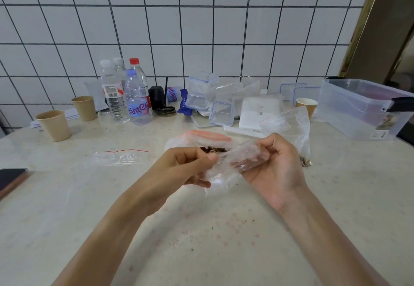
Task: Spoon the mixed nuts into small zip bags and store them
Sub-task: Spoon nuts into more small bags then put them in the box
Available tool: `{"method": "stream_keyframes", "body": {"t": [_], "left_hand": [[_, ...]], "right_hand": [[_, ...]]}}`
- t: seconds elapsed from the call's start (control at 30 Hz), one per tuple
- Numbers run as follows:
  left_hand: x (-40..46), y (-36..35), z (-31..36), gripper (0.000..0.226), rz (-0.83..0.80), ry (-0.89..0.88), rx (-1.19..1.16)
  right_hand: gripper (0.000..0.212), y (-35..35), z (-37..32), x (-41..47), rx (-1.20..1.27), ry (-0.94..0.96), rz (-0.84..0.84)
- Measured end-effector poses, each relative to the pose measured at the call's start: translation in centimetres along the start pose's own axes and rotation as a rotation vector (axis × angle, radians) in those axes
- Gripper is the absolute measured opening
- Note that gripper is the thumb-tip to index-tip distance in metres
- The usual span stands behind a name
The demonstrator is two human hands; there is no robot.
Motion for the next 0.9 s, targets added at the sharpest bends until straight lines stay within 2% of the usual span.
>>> {"method": "stream_keyframes", "body": {"t": [0.1, 0.2, 0.27, 0.3, 0.37, 0.4, 0.43, 0.47, 0.53, 0.57, 0.73, 0.83, 0.9], "left_hand": [[0.1, 0.2, 0.0, 0.026, 0.007, -0.004, -0.272], [0.3, 0.1, -0.2, 0.026, -0.025, -0.016, -0.537], [0.4, 0.1, -0.2, 0.031, -0.032, -0.041, -0.596], [0.4, 0.1, -0.2, 0.031, -0.029, -0.056, -0.571], [0.2, 0.2, 0.1, 0.018, 0.003, -0.106, -0.441], [0.2, 0.3, 0.2, 0.022, 0.041, -0.139, -0.381], [0.1, 0.4, 0.2, 0.034, 0.095, -0.162, -0.326], [0.1, 0.6, -0.1, 0.041, 0.161, -0.176, -0.276], [0.0, 0.9, -0.3, 0.043, 0.299, -0.199, -0.192], [-0.1, 0.8, -0.2, 0.041, 0.355, -0.215, -0.145], [-0.6, 1.1, 0.6, 0.022, 0.604, -0.348, 0.084], [-1.1, 1.7, 0.9, 0.016, 0.709, -0.389, 0.221], [-1.3, 2.2, 0.9, 0.015, 0.767, -0.375, 0.319]], "right_hand": [[0.038, 0.6, -0.4, 0.2, -0.037, 0.014, 0.013], [0.017, 0.7, -0.3, 0.2, -0.215, 0.012, -0.041], [0.012, 0.3, -0.3, 0.1, -0.342, 0.015, -0.124], [0.015, 0.0, -0.3, 0.0, -0.412, 0.011, -0.173], [0.045, -0.1, 0.1, -0.1, -0.529, -0.007, -0.2], [0.058, 0.1, 0.3, 0.0, -0.569, -0.017, -0.157], [0.061, 0.3, 0.4, 0.0, -0.605, -0.011, -0.101], [0.056, 0.5, 0.6, 0.0, -0.635, 0.005, -0.047], [0.023, 0.6, 0.9, 0.2, -0.655, 0.039, 0.037], [0.014, 0.5, 0.9, 0.2, -0.655, 0.066, 0.07], [0.019, 1.1, 0.7, -0.1, -0.633, 0.166, 0.272], [0.01, 1.5, 0.5, -0.2, -0.559, 0.208, 0.312], [0.012, 1.7, 0.3, -0.2, -0.533, 0.214, 0.323]]}}
Point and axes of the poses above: each hand's wrist, its own x-axis towards the middle knuckle, its own y-axis out of the back of the hand, z = x × y, the point moved 5 cm from there along x, towards the middle knuckle, and after that the axes turned 7 degrees about -z, right-handed, at the moved point
